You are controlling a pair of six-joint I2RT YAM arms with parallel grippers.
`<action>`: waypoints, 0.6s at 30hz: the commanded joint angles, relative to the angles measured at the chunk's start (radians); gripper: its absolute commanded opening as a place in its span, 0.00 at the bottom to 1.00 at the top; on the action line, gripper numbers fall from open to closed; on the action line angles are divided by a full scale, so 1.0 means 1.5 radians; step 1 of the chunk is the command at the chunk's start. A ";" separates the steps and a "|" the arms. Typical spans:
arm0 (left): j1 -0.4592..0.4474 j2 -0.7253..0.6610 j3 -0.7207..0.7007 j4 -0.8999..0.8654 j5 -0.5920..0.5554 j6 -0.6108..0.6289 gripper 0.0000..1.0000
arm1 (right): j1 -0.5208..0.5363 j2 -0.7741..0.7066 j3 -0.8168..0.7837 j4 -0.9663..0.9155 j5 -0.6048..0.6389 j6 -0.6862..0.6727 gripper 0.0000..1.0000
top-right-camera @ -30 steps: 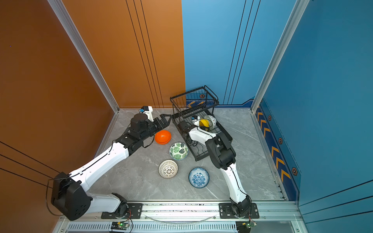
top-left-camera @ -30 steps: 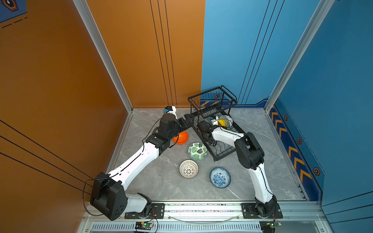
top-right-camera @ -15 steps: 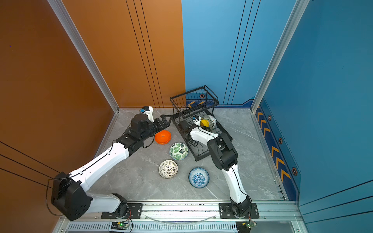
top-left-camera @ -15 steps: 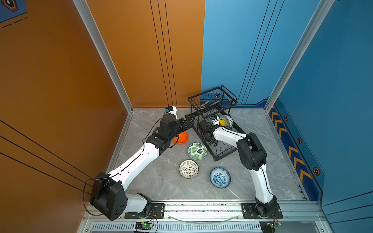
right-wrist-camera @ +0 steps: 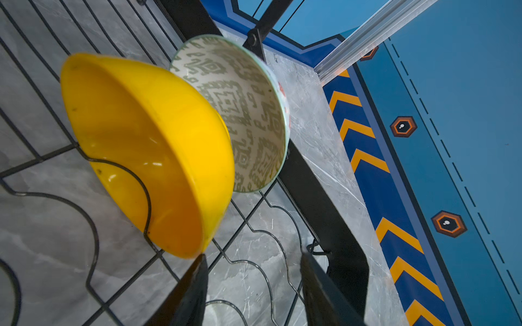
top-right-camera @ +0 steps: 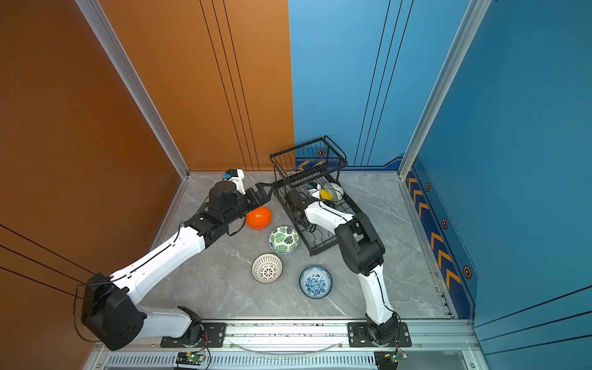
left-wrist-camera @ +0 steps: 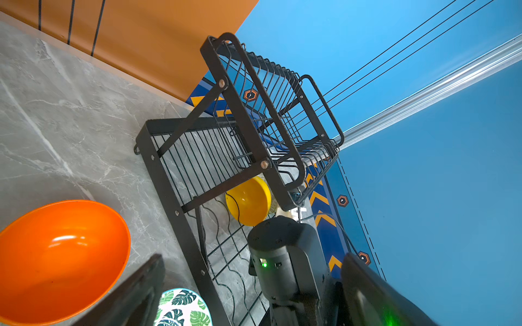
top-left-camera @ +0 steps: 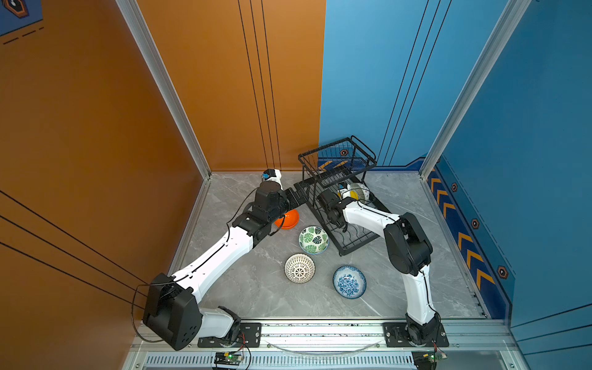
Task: Load bowls into a dish rack
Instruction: Pick up the bowl from the top-center of the table.
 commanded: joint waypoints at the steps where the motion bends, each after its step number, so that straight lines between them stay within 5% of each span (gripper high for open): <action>1: -0.006 -0.015 0.015 -0.005 -0.016 0.016 0.98 | -0.005 -0.036 -0.017 0.003 -0.015 0.000 0.55; 18: 0.003 -0.047 -0.007 -0.070 -0.039 0.036 0.98 | -0.002 -0.231 -0.146 0.033 -0.077 -0.015 1.00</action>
